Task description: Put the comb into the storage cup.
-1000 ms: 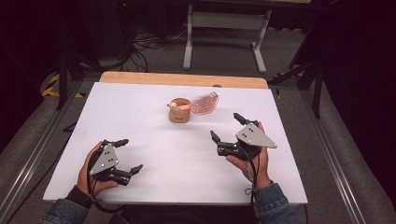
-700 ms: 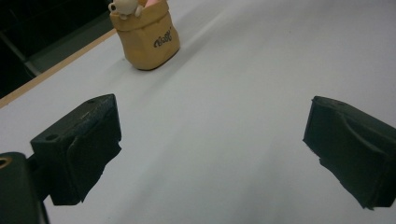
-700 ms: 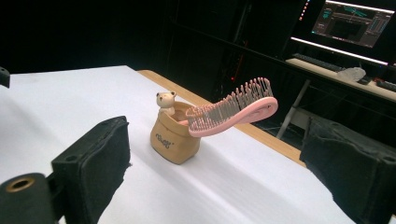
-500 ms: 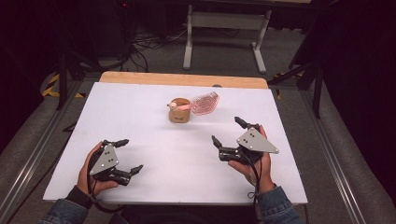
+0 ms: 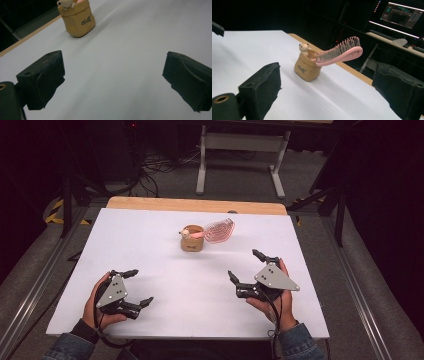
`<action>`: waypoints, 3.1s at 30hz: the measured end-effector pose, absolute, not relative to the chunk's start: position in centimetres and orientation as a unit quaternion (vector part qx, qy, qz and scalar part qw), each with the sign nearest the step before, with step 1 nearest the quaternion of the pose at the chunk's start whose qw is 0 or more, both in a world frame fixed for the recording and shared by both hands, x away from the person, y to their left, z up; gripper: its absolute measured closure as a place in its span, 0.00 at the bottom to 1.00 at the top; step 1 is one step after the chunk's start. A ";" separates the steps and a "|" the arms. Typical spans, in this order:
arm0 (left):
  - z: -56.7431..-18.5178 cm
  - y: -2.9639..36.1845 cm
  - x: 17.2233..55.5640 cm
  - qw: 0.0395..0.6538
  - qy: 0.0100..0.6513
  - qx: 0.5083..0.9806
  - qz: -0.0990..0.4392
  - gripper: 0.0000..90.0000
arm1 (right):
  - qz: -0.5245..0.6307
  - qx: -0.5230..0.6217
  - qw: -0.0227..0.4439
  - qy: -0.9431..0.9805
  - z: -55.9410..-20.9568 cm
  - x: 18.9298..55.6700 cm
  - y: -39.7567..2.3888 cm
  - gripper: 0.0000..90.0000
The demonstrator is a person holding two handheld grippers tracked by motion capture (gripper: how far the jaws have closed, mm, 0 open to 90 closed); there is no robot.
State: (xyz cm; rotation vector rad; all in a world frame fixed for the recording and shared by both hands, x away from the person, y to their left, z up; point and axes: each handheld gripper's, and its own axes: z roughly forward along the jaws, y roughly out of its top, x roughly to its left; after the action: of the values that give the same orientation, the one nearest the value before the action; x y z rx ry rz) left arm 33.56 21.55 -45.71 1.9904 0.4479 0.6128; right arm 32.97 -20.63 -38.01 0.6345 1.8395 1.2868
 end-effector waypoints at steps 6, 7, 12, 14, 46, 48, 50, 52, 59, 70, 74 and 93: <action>-45.7 21.5 33.6 0.484 0.183 0.818 0.251 0.05 | 0.502 0.245 0.395 0.729 -38.4 32.9 -20.7 0.10; -45.7 21.5 33.6 0.485 0.184 0.818 0.251 0.05 | 0.501 0.244 0.395 0.730 -38.5 32.8 -20.8 0.10; -45.7 21.5 33.6 0.484 0.182 0.818 0.250 0.05 | 0.496 0.240 0.393 0.736 -39.1 32.8 -21.1 0.10; -45.7 21.5 33.6 0.484 0.183 0.818 0.250 0.05 | 0.495 0.239 0.394 0.737 -39.2 32.8 -21.1 0.10; -45.8 21.3 33.6 0.482 0.181 0.820 0.251 0.05 | 0.458 0.240 0.386 0.764 -43.4 32.1 -23.4 0.08; -45.8 21.3 33.5 0.482 0.179 0.820 0.252 0.05 | 0.453 0.243 0.388 0.765 -43.6 31.9 -23.8 0.08; -45.8 21.3 33.5 0.482 0.180 0.820 0.252 0.05 | 0.454 0.247 0.387 0.764 -43.8 31.8 -24.1 0.08; -45.8 21.2 33.5 0.481 0.180 0.820 0.251 0.05 | 0.454 0.252 0.384 0.763 -44.0 31.7 -24.4 0.07; -45.8 21.1 33.6 0.481 0.176 0.822 0.251 0.05 | 0.435 0.261 0.383 0.772 -45.0 31.1 -25.0 0.06; -45.8 21.0 33.6 0.481 0.174 0.823 0.248 0.05 | 0.422 0.276 0.385 0.773 -45.8 30.2 -26.6 0.05; -45.8 20.9 33.6 0.483 0.174 0.822 0.246 0.05 | 0.415 0.279 0.390 0.773 -46.0 29.8 -27.2 0.05; -46.0 21.1 33.7 0.484 0.180 0.821 0.244 0.04 | 0.413 0.289 0.384 0.774 -46.5 29.3 -28.6 0.05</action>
State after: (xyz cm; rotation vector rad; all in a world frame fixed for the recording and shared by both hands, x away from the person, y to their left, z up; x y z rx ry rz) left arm 33.69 21.13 -45.96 1.9995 0.4386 0.5931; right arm 29.32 -28.61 -46.49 0.7358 1.9723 1.0539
